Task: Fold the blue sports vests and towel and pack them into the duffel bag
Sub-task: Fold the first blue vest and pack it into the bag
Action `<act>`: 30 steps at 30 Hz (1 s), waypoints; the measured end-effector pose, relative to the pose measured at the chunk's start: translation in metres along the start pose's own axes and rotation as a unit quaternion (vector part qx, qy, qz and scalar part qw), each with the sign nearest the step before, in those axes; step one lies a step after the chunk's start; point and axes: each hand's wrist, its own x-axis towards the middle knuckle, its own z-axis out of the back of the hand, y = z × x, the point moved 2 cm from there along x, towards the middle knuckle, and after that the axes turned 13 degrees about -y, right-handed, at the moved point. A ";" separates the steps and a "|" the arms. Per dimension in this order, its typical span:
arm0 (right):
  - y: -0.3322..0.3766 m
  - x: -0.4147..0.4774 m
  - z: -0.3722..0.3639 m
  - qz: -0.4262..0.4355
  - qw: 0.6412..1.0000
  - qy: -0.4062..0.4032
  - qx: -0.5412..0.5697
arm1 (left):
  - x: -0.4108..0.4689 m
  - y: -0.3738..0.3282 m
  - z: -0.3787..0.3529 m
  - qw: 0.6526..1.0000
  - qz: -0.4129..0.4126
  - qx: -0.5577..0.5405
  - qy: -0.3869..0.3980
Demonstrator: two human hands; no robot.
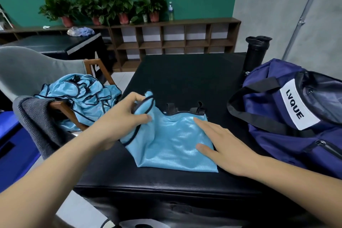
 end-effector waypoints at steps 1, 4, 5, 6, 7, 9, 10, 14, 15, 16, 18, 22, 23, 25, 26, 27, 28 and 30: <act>0.000 0.000 0.000 -0.004 1.000 0.003 0.005 | -0.003 -0.004 -0.009 1.000 -0.017 0.006 0.006; -0.003 0.001 -0.002 -0.011 1.000 0.007 0.013 | -0.009 -0.009 -0.038 0.998 -0.054 0.024 0.022; -0.004 0.001 -0.002 -0.013 1.000 0.008 0.016 | -0.010 -0.008 -0.046 0.998 -0.055 0.028 0.028; -0.005 0.001 -0.003 -0.015 1.000 0.010 0.017 | -0.010 -0.007 -0.054 0.997 -0.056 0.035 0.031; -0.005 0.001 -0.003 -0.018 1.000 0.011 0.018 | -0.010 -0.006 -0.061 0.997 -0.056 0.045 0.034; -0.005 0.002 -0.004 -0.029 0.999 0.016 0.026 | -0.009 -0.007 -0.075 0.996 -0.058 0.059 0.041; -0.006 0.003 -0.005 -0.032 0.999 0.017 0.033 | -0.009 -0.007 -0.081 0.995 -0.060 0.062 0.044; -0.015 0.006 -0.007 -0.063 0.993 -0.003 0.103 | -0.011 -0.006 -0.102 0.993 -0.058 0.078 0.061; -0.015 0.007 -0.007 -0.075 0.990 -0.013 0.123 | -0.013 -0.005 -0.107 0.993 -0.059 0.081 0.065; -0.015 0.007 -0.007 -0.085 0.986 -0.022 0.139 | -0.014 -0.004 -0.111 0.992 -0.059 0.085 0.069; -0.013 0.007 -0.007 -0.102 0.981 -0.044 0.159 | -0.016 -0.005 -0.117 0.991 -0.063 0.088 0.078; -0.013 0.004 -0.013 -0.107 0.982 -0.069 0.141 | -0.028 -0.014 -0.120 0.985 -0.031 -0.003 0.169; -0.013 0.003 -0.014 -0.104 0.982 -0.079 0.140 | -0.029 -0.016 -0.117 0.980 -0.032 -0.013 0.195; -0.011 0.001 -0.014 -0.093 0.981 -0.104 0.133 | -0.027 -0.020 -0.108 0.976 -0.068 0.012 0.208; -0.007 -0.001 -0.012 -0.084 0.982 -0.118 0.124 | -0.023 -0.022 -0.102 0.977 -0.090 0.037 0.190; -0.004 -0.002 -0.010 -0.073 0.982 -0.133 0.110 | -0.017 -0.024 -0.095 0.977 -0.115 0.072 0.162; 0.000 -0.004 -0.007 -0.060 0.982 -0.150 0.094 | -0.009 -0.027 -0.088 0.973 -0.144 0.121 0.137; 0.008 -0.007 -0.001 -0.012 0.980 -0.184 0.069 | 0.001 -0.034 -0.077 0.944 -0.196 0.235 0.119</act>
